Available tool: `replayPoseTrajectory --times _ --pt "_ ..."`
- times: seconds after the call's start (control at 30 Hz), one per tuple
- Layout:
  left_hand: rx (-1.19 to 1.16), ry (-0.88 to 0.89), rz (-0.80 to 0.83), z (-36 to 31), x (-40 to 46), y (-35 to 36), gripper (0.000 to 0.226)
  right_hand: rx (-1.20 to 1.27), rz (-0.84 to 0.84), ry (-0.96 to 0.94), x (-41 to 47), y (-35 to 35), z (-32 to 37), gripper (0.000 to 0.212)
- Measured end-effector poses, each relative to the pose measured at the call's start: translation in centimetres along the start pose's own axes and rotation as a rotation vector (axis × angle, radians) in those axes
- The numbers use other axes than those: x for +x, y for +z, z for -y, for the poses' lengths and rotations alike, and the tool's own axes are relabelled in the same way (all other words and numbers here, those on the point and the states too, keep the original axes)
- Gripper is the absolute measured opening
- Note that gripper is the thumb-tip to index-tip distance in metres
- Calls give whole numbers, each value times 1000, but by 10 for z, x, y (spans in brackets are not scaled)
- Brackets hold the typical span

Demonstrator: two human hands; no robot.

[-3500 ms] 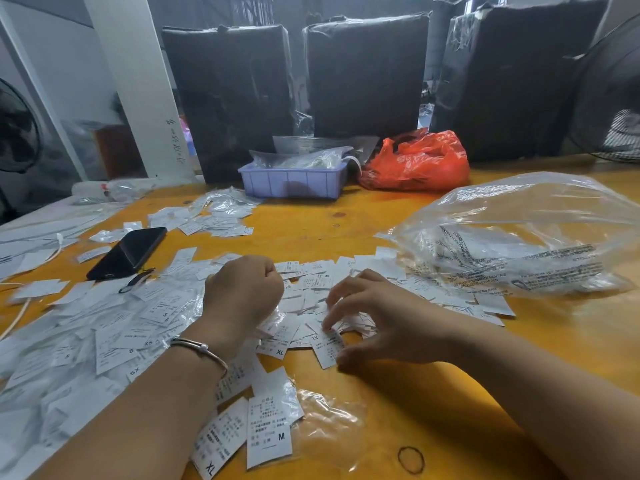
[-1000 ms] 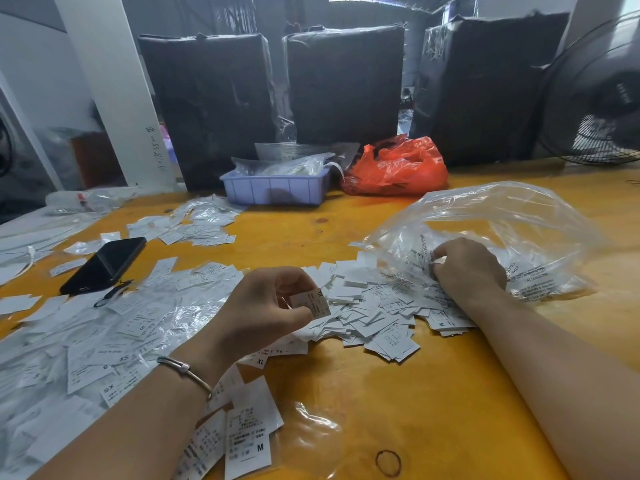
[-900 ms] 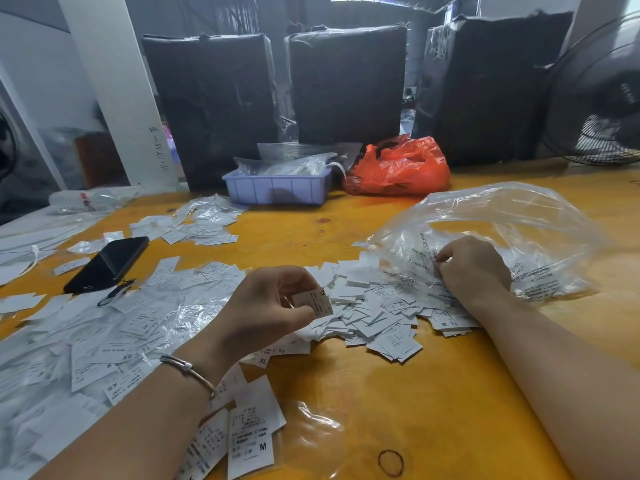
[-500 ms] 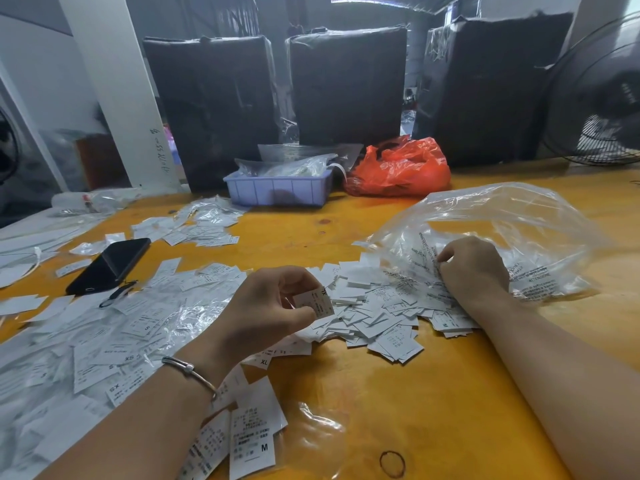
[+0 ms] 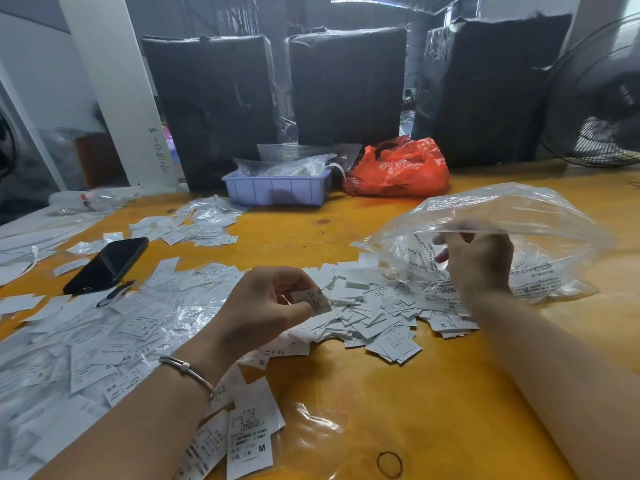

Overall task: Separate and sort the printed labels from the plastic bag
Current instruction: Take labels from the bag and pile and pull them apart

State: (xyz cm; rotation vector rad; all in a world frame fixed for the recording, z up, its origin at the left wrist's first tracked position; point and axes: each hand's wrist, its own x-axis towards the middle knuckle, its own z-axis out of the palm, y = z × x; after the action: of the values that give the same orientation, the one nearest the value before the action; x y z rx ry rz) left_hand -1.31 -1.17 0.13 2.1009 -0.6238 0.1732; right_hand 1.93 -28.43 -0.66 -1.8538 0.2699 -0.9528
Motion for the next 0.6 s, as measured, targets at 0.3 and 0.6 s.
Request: replayPoseTrajectory --times 0.3,0.6 --pt "-179 -121 -32 0 3 -4 14 503 779 467 -35 11 35 35" --pt "-577 -168 128 -5 2 -2 8 603 931 315 -48 11 48 24"
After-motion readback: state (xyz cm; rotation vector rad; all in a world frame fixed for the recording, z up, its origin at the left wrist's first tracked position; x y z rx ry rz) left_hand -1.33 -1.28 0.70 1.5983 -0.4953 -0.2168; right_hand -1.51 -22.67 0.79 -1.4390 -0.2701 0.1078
